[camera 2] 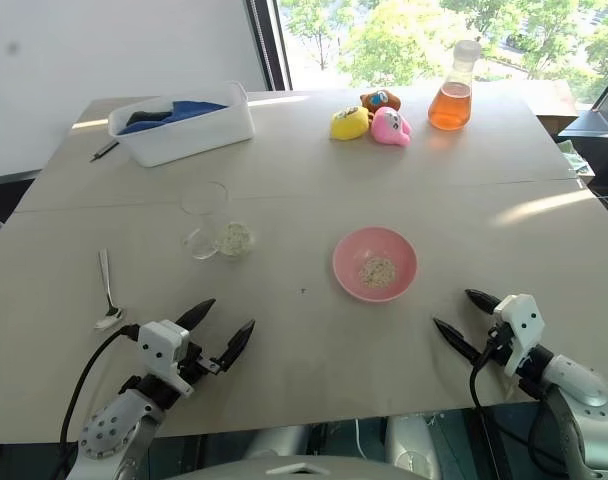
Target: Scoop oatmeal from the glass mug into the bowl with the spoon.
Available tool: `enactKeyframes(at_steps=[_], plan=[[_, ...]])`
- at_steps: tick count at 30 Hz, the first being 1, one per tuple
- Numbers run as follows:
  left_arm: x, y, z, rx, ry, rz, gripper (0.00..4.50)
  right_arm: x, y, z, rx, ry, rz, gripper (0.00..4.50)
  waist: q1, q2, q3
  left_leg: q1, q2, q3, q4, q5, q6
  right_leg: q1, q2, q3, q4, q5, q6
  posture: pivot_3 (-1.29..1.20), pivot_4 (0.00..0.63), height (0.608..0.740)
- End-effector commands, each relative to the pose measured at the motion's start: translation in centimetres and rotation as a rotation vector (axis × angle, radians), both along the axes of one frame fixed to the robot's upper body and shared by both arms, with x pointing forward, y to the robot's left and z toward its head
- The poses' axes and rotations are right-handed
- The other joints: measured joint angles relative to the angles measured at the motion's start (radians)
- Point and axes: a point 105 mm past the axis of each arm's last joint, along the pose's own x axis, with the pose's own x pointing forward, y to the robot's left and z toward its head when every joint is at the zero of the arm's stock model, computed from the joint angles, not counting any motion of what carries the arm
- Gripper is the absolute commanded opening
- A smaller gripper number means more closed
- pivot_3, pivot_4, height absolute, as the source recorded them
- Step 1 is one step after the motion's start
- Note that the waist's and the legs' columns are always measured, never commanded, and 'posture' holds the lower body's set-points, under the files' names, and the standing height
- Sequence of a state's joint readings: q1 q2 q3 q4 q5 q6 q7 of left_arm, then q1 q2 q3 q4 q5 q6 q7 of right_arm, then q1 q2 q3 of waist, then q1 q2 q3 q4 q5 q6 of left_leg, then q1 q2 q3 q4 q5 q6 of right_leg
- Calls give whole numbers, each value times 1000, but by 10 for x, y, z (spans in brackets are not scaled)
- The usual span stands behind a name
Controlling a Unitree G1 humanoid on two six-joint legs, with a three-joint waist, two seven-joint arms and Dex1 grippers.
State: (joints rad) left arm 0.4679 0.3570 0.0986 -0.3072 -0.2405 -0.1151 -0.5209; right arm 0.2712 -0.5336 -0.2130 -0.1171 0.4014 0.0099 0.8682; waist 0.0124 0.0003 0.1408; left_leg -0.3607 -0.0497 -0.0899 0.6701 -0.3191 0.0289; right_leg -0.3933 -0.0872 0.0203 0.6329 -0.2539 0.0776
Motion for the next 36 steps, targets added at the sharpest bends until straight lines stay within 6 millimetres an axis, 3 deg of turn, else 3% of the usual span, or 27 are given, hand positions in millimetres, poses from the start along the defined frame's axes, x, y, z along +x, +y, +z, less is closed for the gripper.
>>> enactKeyframes(at_steps=[1,11,19,28,31,36], plan=[[-4,0,0,-17,-6,2,4456,2,-4,9,-6,-45,5,4500,0,0,0,0,0,0,0,0,0,0,0,0,0,0,0,0,150,740],[-12,-8,-16,-14,24,-42,4456,13,-10,12,-4,-59,26,4500,-1,5,-3,1,0,2,0,0,0,0,0,2,2,0,0,0,150,740],[-18,-6,-21,-40,77,-37,4456,11,-15,7,-15,-52,43,4500,-1,9,-6,2,0,3,0,0,0,0,0,2,2,0,0,0,150,740],[-9,6,-7,-28,57,32,4456,7,-17,13,10,-42,97,4500,-1,10,-6,3,0,3,1,0,0,0,0,4,4,0,0,0,150,740],[-5,11,18,-97,-6,83,4456,3,-20,32,59,-31,149,4500,-1,8,-4,3,0,3,1,-1,2,0,0,4,5,0,0,0,150,740],[-8,36,38,-40,-79,309,4456,-6,5,81,48,-89,370,4500,-3,6,-2,2,1,3,3,-2,4,0,0,4,6,0,0,0,150,740]])
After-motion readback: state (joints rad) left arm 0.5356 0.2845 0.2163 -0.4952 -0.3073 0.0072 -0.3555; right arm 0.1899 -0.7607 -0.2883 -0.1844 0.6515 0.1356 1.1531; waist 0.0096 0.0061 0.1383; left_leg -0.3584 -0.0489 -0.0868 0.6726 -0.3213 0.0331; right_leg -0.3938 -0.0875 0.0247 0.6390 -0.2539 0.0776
